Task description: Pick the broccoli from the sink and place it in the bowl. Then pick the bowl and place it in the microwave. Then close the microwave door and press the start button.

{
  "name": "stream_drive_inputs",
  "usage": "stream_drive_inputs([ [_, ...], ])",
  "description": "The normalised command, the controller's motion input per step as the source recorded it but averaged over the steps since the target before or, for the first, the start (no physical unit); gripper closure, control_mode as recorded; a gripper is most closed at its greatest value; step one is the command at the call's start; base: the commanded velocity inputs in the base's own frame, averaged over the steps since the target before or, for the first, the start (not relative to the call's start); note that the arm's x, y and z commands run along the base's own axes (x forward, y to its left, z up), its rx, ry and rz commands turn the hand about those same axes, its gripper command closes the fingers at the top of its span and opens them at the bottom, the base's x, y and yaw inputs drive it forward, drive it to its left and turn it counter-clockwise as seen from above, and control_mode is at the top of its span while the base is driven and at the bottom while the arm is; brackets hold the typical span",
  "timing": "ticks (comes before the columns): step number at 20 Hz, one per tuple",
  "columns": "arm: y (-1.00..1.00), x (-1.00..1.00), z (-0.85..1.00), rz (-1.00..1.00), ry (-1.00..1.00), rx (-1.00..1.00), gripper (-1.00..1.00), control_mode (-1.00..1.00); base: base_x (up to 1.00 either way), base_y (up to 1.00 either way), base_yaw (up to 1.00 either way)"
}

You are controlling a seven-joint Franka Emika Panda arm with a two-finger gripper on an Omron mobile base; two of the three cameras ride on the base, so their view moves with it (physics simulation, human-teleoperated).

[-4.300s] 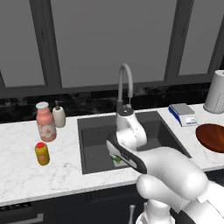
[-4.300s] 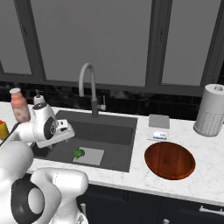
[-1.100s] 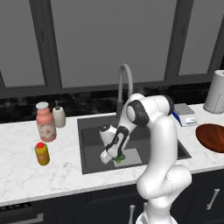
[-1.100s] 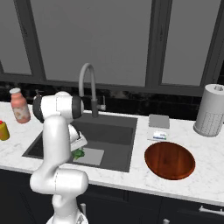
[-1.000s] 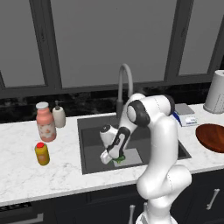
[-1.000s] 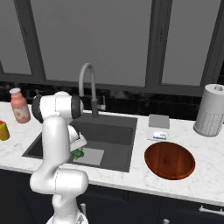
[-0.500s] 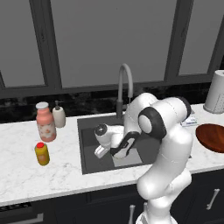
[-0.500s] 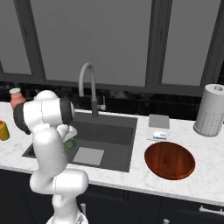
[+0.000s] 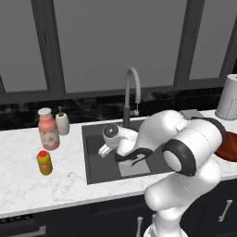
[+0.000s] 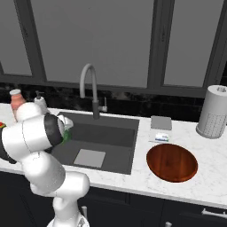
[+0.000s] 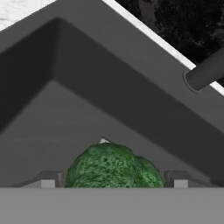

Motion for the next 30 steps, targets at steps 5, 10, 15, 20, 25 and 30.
stream_drive_inputs([
  [5, 0.22, -0.03, 1.0, 0.0, -0.04, 0.06, 1.0, -1.0, 0.0, 0.0, 0.0],
  [10, 0.0, -0.35, 1.0, 0.0, 0.0, 0.01, 1.0, -1.0, 0.0, 0.0, 0.0],
  [15, -0.3, -0.87, 0.93, -0.08, 0.04, 0.01, 1.0, -1.0, 0.0, 0.0, 0.0],
  [20, -0.73, -0.64, 0.61, -0.13, 0.1, 0.02, 1.0, -1.0, 0.0, 0.0, 0.0],
  [25, -1.0, -0.3, 0.24, -0.11, 0.15, 0.04, 1.0, -1.0, 0.0, 0.0, 0.0],
  [30, -1.0, -0.15, 0.11, -0.08, 0.14, 0.04, 1.0, -1.0, 0.0, 0.0, 0.0],
])
